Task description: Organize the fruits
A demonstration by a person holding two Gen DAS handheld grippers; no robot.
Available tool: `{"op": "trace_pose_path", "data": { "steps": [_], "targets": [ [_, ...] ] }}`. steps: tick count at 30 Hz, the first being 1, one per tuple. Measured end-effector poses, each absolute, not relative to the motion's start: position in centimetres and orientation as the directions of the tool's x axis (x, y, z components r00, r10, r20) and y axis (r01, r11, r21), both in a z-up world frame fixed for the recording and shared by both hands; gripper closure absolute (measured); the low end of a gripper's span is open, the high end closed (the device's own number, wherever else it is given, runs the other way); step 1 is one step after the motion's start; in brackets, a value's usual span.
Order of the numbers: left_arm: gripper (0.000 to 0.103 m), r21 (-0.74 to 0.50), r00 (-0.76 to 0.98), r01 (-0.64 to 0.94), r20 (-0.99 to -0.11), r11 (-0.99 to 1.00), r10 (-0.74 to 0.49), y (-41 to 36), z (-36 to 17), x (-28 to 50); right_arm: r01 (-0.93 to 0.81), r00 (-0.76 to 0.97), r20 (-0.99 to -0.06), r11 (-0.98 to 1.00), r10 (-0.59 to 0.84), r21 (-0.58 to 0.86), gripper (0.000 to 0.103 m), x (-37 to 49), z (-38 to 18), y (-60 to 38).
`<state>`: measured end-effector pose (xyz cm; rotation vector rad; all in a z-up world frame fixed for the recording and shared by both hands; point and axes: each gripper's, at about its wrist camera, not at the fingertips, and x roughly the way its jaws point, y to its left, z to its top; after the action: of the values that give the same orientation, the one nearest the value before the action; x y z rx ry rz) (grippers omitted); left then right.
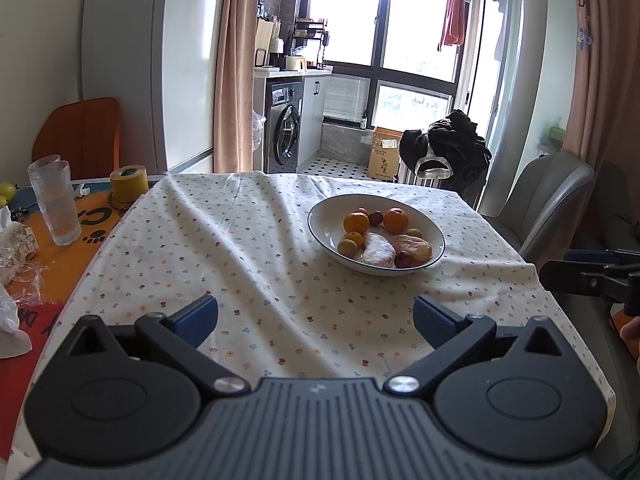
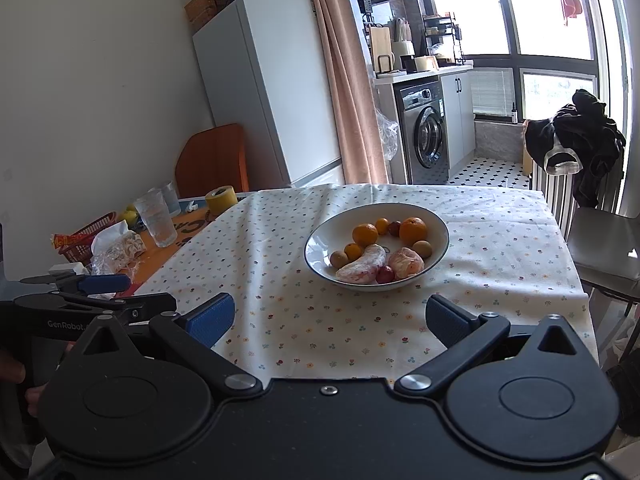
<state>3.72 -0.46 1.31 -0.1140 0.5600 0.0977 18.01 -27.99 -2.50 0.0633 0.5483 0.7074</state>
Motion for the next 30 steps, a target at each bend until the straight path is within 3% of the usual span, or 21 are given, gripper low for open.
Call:
{"op": "trace_pose_path", "data": {
  "steps": [30],
  "targets": [
    [0.000,-0.085,0.839,-0.115,-0.542,0.990,0.051,-0.82,0.95,3.74,-0.603,0.623,-0.462,0.764,0.631,0.230,0.000,17.85,-2.40,-27.80]
  ]
}}
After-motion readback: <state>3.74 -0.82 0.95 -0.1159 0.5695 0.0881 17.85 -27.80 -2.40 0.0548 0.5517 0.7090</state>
